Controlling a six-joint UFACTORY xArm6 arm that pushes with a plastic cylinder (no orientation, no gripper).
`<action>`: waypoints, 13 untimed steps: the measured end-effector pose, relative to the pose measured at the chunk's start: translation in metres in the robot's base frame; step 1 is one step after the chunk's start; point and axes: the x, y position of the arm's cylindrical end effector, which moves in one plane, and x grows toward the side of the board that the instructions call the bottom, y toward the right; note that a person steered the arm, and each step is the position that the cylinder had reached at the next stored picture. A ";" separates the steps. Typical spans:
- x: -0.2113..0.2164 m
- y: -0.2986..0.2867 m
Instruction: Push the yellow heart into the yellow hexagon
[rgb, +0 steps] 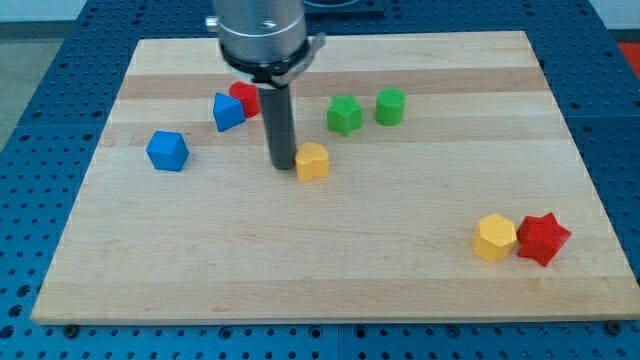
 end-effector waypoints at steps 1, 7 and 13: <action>0.000 0.028; 0.043 0.157; 0.074 0.161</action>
